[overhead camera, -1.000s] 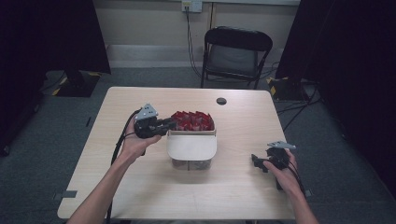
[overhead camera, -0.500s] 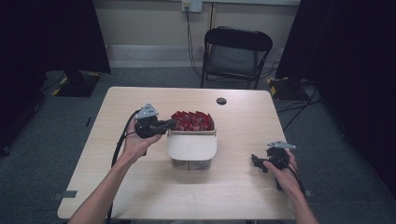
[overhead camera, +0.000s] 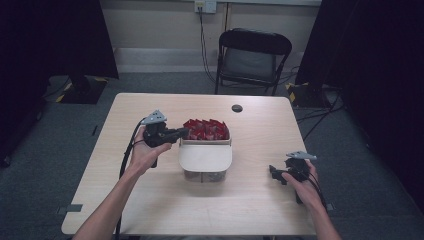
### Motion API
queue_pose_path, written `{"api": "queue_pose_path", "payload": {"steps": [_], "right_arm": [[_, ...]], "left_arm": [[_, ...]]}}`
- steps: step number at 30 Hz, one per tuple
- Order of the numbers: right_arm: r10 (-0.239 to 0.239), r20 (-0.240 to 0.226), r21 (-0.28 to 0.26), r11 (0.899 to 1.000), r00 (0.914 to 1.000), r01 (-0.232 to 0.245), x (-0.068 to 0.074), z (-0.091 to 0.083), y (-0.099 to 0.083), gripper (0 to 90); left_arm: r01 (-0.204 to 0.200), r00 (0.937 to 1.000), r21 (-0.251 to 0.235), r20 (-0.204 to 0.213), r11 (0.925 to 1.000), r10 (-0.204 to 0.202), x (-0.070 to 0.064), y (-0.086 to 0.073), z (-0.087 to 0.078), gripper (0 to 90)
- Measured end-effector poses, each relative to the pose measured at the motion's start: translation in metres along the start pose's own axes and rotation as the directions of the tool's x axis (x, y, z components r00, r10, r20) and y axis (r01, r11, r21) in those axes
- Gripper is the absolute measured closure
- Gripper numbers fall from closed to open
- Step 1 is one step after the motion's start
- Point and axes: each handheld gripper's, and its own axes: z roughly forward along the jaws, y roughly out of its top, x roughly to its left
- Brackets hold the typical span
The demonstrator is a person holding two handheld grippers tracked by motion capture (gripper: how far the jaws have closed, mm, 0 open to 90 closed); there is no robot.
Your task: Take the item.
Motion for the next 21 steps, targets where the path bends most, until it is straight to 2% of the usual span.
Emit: {"api": "queue_pose_path", "payload": {"steps": [8,13,17,21], "right_arm": [[-0.002,0.000,0.000,1.000,1.0000,0.002,0.0001,0.0000,0.0000,12.6],[-0.002,0.000,0.000,1.000,1.0000,0.002,0.0001,0.0000,0.0000,12.6],[-0.002,0.000,0.000,1.000,1.0000,0.002,0.0001,0.0000,0.0000,12.6],[-0.001,0.000,0.000,1.000,1.0000,0.001,0.0001,0.0000,0.0000,12.6]], "left_arm": [[0.010,0.9998,-0.025,0.015,0.9996,-0.010,0.0009,0.0052,-0.0070,89.1],[0.004,0.9999,-0.023,0.016,0.9997,-0.004,-0.0009,0.0064,-0.0067,89.3],[-0.015,0.9997,-0.016,0.019,0.9998,0.016,-0.0026,0.0085,-0.0078,89.4],[-0.014,0.9998,-0.018,0.014,0.9997,0.014,-0.0031,0.0096,-0.0089,89.3]]}}
